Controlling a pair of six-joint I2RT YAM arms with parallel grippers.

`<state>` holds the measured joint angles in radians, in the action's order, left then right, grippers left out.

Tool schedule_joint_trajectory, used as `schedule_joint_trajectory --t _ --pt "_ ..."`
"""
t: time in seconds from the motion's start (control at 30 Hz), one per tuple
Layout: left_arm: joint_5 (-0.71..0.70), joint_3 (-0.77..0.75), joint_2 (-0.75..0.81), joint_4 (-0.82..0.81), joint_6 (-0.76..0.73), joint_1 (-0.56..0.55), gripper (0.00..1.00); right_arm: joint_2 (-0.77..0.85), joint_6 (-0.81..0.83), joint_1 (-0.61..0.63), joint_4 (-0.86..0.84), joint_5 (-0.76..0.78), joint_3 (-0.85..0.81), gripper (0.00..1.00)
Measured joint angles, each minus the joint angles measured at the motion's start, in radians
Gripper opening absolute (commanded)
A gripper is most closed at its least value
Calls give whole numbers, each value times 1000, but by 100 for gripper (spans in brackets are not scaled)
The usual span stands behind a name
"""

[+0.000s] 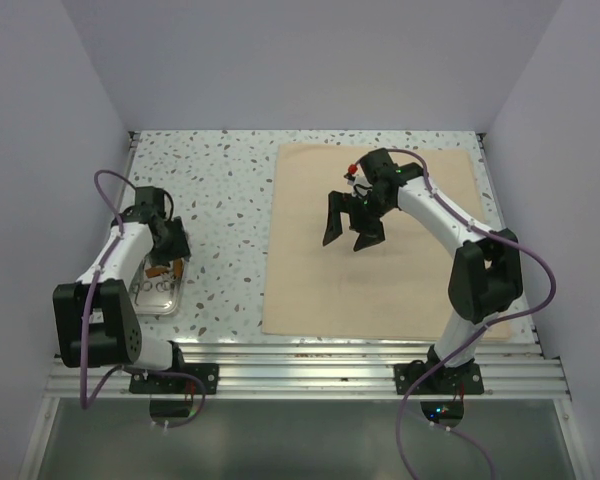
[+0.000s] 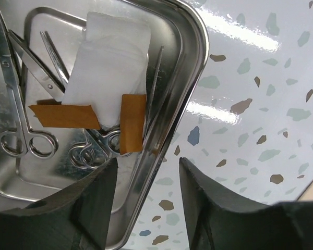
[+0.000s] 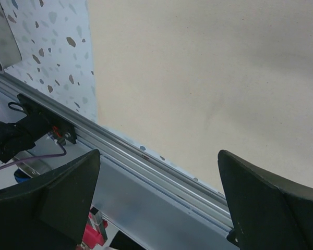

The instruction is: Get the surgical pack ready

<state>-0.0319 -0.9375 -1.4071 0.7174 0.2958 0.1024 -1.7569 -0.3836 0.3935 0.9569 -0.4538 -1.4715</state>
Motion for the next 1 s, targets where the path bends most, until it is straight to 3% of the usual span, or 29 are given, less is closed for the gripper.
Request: schedule_joint_trajectory --t 0.27,0.53,0.73,1.0 --pt "31 26 -76 -41 0 -11 36 -5 -1 0 0 -10 0 99" --pt "37 26 -154 -82 -1 -32 27 -5 -9 1 -4 -10 4 99" --pt "-8 24 -175 -98 -6 -37 0 -4 -16 3 -8 -9 10 99" --pt "-70 -6 -175 -40 -9 -77 0 -2 -20 5 -8 -8 24 99"
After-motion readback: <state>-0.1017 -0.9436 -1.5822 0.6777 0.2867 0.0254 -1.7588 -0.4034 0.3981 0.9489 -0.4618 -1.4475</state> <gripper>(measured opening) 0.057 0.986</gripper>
